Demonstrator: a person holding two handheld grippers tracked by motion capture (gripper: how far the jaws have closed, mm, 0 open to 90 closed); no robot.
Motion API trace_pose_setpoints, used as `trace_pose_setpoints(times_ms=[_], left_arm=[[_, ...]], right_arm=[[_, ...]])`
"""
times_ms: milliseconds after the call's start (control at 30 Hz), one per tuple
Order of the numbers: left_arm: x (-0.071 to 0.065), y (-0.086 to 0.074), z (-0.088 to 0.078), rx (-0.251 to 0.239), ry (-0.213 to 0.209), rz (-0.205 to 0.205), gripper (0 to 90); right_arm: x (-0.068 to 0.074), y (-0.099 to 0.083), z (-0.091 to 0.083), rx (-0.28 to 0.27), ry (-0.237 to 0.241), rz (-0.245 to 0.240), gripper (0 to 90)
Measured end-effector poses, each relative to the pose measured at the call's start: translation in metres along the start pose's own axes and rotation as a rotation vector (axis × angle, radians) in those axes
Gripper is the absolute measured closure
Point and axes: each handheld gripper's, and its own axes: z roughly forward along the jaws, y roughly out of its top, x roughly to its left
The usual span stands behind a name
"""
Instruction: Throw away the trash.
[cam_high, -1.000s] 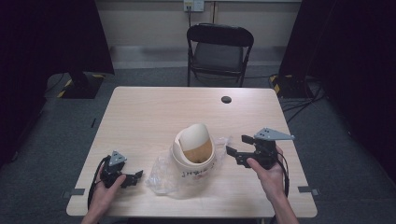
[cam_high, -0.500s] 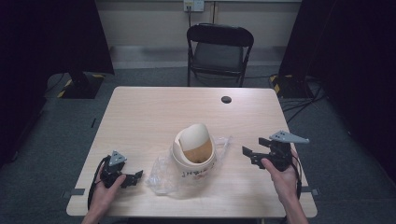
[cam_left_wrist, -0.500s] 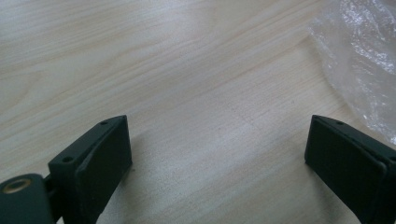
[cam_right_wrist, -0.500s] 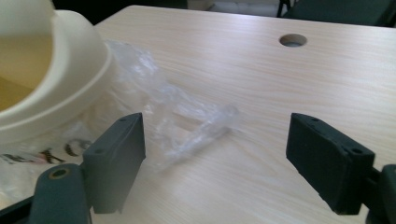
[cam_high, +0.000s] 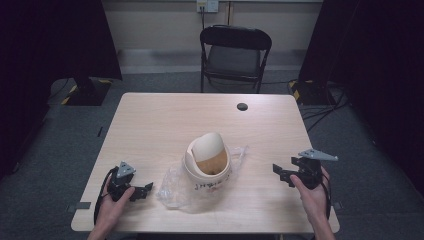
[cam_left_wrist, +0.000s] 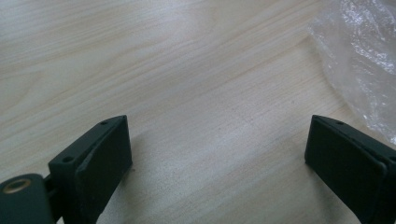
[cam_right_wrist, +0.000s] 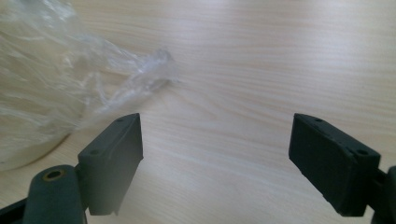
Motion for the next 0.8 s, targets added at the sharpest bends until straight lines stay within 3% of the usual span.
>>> trace_pose_setpoints(times_ms=[333,533,633,800], left_arm=[[0.000,0.000,0.000,0.000,0.000,-0.001,6.6],[0.000,0.000,0.000,0.000,0.001,0.001,6.6],[0.000,0.000,0.000,-0.001,0.001,0.000,6.6],[0.000,0.000,0.000,0.001,0.001,0.002,6.6]], right_arm=[[-0.019,-0.028,0.017,0.081,-0.065,0.037,17.1],[-0.023,-0.042,0.031,0.164,-0.110,0.030,17.1],[-0.022,-0.043,0.032,0.158,-0.125,0.021,17.0],[-0.016,-0.048,0.035,0.134,-0.180,-0.038,15.1]])
